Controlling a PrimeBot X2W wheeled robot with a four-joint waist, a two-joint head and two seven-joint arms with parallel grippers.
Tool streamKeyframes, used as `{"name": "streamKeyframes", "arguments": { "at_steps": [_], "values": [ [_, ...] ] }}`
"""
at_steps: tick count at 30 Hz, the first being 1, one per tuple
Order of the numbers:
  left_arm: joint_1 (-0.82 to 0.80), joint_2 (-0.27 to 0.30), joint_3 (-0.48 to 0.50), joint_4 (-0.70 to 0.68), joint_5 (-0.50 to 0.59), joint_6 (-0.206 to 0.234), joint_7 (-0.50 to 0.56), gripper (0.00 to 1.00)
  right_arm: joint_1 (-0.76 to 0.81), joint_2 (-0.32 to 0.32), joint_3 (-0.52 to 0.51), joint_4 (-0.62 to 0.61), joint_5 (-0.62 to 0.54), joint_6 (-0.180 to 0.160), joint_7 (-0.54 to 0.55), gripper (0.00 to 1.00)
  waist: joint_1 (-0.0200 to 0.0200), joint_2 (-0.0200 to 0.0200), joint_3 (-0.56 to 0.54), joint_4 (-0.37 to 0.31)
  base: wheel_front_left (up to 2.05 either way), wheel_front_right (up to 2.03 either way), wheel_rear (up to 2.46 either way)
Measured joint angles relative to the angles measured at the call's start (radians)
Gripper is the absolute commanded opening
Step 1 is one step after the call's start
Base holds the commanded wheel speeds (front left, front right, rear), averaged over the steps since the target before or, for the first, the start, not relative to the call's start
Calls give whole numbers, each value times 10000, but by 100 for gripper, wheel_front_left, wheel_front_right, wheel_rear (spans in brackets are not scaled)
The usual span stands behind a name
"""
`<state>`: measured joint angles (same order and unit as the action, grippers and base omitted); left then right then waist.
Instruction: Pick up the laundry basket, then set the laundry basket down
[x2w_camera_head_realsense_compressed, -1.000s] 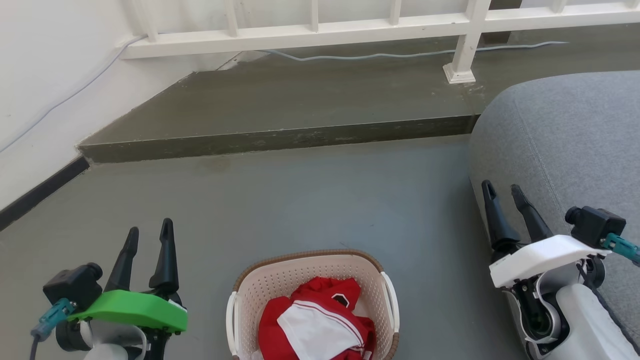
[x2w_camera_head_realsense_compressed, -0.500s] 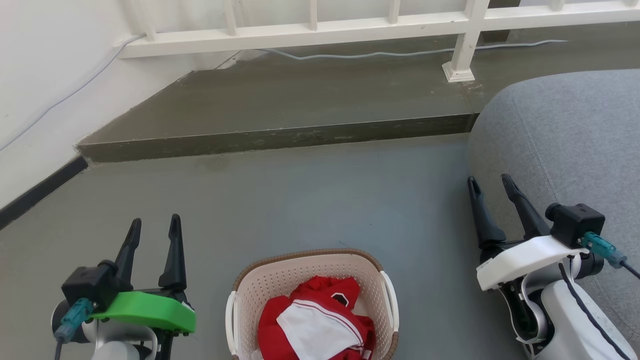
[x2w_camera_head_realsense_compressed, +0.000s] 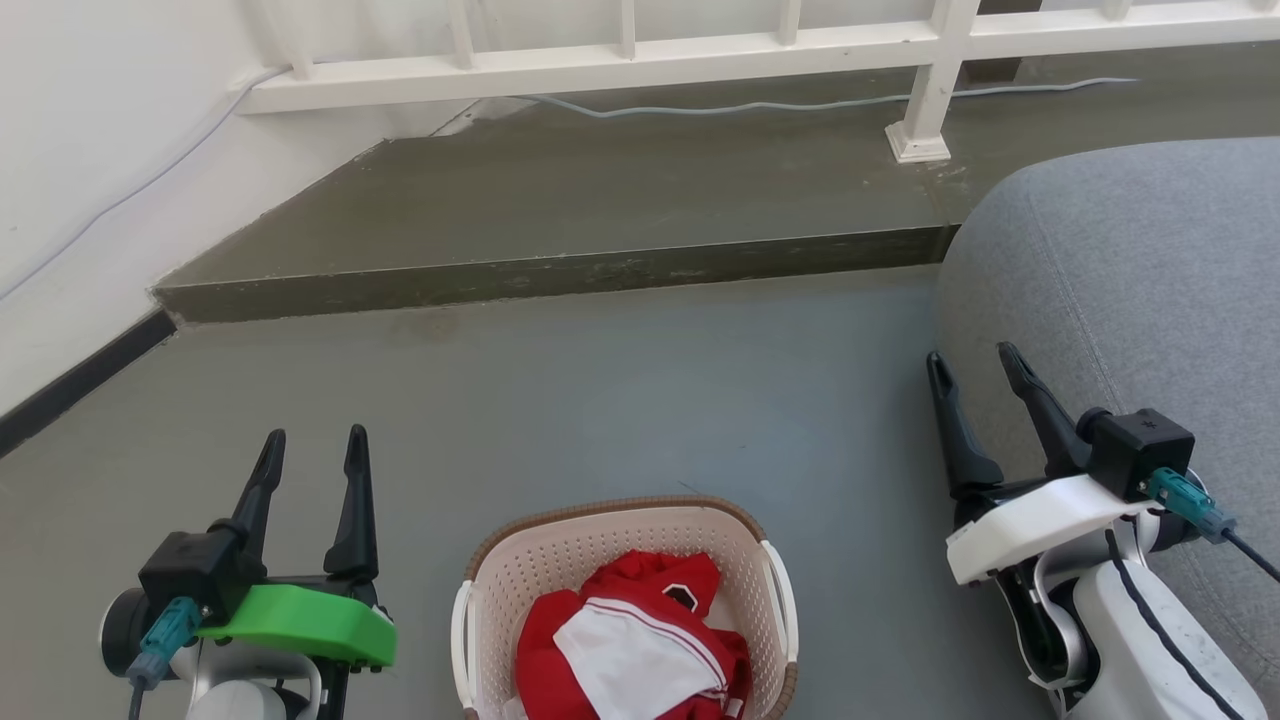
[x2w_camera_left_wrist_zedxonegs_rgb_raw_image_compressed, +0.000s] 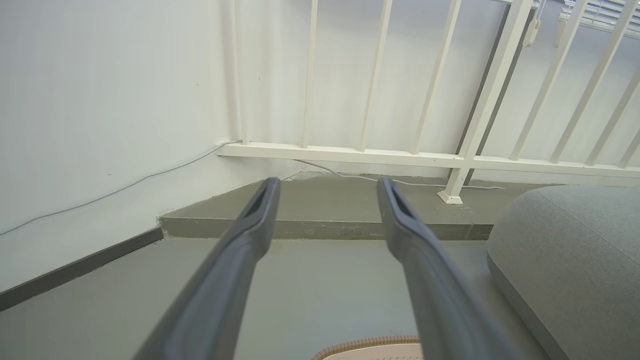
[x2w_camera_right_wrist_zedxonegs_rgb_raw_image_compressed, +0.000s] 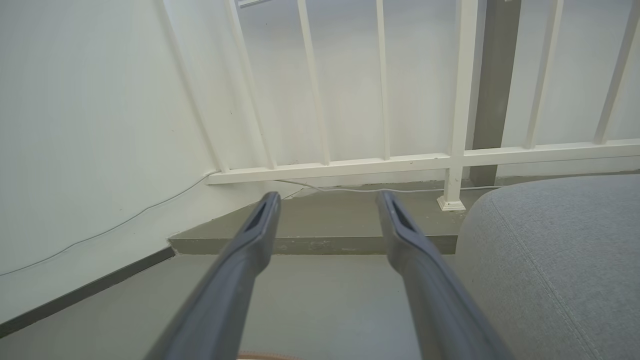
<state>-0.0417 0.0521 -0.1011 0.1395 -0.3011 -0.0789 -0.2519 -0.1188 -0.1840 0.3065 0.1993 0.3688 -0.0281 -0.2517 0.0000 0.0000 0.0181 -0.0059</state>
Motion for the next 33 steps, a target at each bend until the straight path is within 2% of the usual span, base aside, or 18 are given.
{"name": "streamKeyframes", "arguments": {
  "at_steps": [25,33],
  "values": [
    [-3,-44,136,31,65,-86,0,100,-1,232,-293,188,-186,188,0,100,0,0,110,-30,0,0,0],
    [-27,-54,155,27,65,-96,0,100,4,257,-443,430,-194,188,0,100,0,0,471,-32,0,0,0]
  ]
}}
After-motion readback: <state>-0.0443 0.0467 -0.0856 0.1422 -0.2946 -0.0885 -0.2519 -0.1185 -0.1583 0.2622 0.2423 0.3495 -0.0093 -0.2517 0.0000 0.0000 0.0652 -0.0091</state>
